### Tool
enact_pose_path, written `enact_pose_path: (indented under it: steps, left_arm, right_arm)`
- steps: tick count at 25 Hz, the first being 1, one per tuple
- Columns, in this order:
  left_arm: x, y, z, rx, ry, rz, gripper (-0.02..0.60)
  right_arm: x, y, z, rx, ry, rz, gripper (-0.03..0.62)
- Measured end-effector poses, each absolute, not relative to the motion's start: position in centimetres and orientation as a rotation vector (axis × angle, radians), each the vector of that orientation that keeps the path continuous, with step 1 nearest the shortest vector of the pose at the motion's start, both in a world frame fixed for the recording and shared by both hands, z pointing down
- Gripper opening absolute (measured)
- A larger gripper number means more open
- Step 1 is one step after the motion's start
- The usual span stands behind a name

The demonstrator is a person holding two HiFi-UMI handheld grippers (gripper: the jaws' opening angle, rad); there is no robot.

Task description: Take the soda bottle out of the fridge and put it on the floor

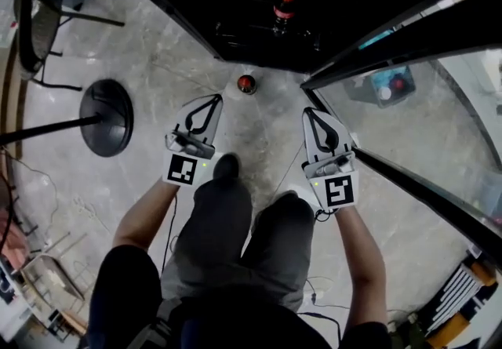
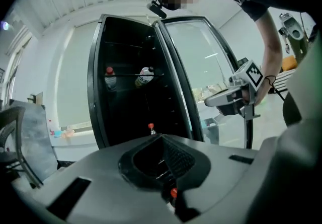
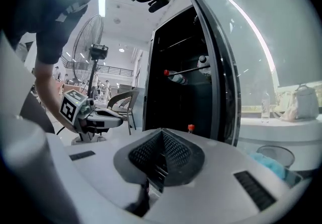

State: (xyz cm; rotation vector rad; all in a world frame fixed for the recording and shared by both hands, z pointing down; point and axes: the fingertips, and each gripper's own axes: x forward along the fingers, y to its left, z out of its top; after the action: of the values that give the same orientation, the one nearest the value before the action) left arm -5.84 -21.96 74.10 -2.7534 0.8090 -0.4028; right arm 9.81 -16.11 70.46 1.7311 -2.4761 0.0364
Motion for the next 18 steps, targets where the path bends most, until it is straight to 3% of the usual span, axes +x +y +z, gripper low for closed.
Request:
enact_pose_path:
  steps: [6,9,18]
  left_arm:
    - [-7.1,-20.5,61.5,-2.769,0.853,-0.438,0.023]
    - [-7.0,-19.9,53.7,-2.848,0.972,-0.267,0.023]
    - [-6.3,-17.1,31.8,-2.847,1.005,-0.176,0.023]
  right_arm:
    - [8.7,-14.2,57.6,1.782,-2.443,0.019,0.018]
    - [8.4,-13.1,50.9,1.785,-2.422,0.009,0.018]
    - [9.2,-10.0,30.0,1.944,-2.338,0.007,0.018]
